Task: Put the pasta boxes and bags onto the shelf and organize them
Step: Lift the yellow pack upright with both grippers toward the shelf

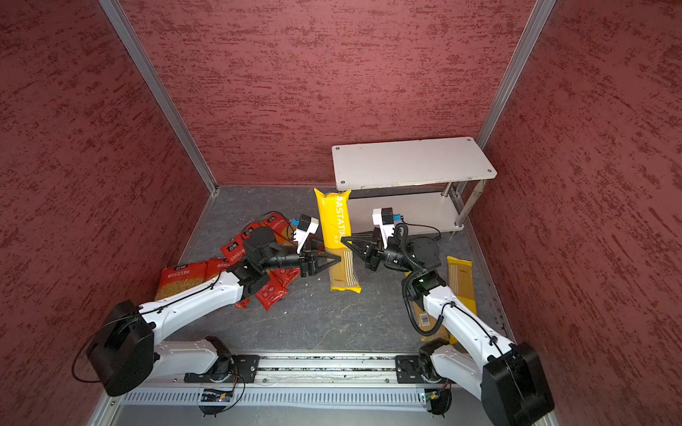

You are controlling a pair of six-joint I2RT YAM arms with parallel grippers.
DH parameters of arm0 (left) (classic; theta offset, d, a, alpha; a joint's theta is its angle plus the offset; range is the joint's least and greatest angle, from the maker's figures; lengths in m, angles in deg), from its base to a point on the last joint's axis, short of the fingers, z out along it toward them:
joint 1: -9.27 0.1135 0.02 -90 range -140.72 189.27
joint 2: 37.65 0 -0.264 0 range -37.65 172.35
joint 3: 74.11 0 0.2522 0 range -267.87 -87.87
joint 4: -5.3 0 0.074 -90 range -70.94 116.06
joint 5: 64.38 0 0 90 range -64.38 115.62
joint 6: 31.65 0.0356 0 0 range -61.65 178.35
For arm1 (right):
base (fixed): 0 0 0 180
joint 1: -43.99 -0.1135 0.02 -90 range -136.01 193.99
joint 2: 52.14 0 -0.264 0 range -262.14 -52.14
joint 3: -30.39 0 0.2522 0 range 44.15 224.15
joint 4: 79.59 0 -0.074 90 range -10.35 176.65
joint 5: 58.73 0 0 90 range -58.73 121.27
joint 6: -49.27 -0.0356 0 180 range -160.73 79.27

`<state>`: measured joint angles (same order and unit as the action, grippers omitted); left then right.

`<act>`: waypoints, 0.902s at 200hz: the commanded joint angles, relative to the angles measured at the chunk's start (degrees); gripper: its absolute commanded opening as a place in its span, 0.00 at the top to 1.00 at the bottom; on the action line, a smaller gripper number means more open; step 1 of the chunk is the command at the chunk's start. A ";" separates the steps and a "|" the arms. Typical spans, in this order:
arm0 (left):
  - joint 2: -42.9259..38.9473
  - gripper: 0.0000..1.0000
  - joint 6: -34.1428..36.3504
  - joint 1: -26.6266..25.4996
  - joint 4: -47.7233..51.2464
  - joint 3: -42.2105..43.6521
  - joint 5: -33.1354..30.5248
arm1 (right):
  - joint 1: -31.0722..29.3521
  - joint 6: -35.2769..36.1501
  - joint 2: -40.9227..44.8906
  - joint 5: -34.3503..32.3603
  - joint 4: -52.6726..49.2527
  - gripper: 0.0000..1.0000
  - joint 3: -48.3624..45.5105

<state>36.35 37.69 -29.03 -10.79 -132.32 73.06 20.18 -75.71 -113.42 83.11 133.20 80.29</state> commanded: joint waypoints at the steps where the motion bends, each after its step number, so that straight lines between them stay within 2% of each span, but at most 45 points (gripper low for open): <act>1: 0.36 0.64 0.74 -0.32 -1.36 -2.85 3.30 | -0.32 -0.64 0.81 -1.11 7.58 1.00 4.02; 16: 0.70 0.71 0.51 -0.45 -1.42 -3.30 3.29 | -0.26 -0.33 0.74 -2.87 6.14 1.00 3.94; 26: 0.88 0.74 0.62 -0.41 -1.44 -3.40 3.00 | -0.27 -0.10 0.87 -4.41 4.38 0.89 3.67; 44: 0.97 0.82 0.63 -0.19 -1.82 -3.45 1.89 | -0.31 1.37 1.66 -7.45 0.98 0.79 2.74; 63: 0.65 0.86 0.11 0.21 -2.91 -3.67 -0.38 | -0.26 2.93 3.03 -10.77 -1.52 0.73 0.74; 80: 0.54 0.94 -0.09 0.64 -2.86 -4.58 -2.05 | -0.25 3.80 4.71 -13.77 -3.24 0.69 -1.63; 111: 0.47 1.00 -1.30 1.98 -3.72 -6.78 -5.52 | -0.27 3.68 8.82 -20.52 -6.49 0.54 -6.18; 125: 0.70 1.00 -3.43 3.03 -4.15 -8.57 -7.95 | -0.18 1.07 10.64 -25.01 -6.78 0.47 -8.87; 141: 1.14 1.00 -5.57 3.91 -0.88 -12.46 -11.08 | -0.18 -3.00 12.34 -29.28 -6.25 0.44 -11.97; 158: 2.01 1.00 -6.92 4.33 4.78 -16.99 -15.20 | -0.13 -9.37 13.20 -30.45 -1.09 0.41 -15.46; 180: 3.85 1.00 -9.96 4.86 4.70 -20.25 -18.91 | -0.43 -17.51 11.97 -29.91 5.91 0.35 -18.56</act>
<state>39.84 31.46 -24.70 -1.48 -147.44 60.56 20.18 -82.75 -100.91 56.44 130.47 63.81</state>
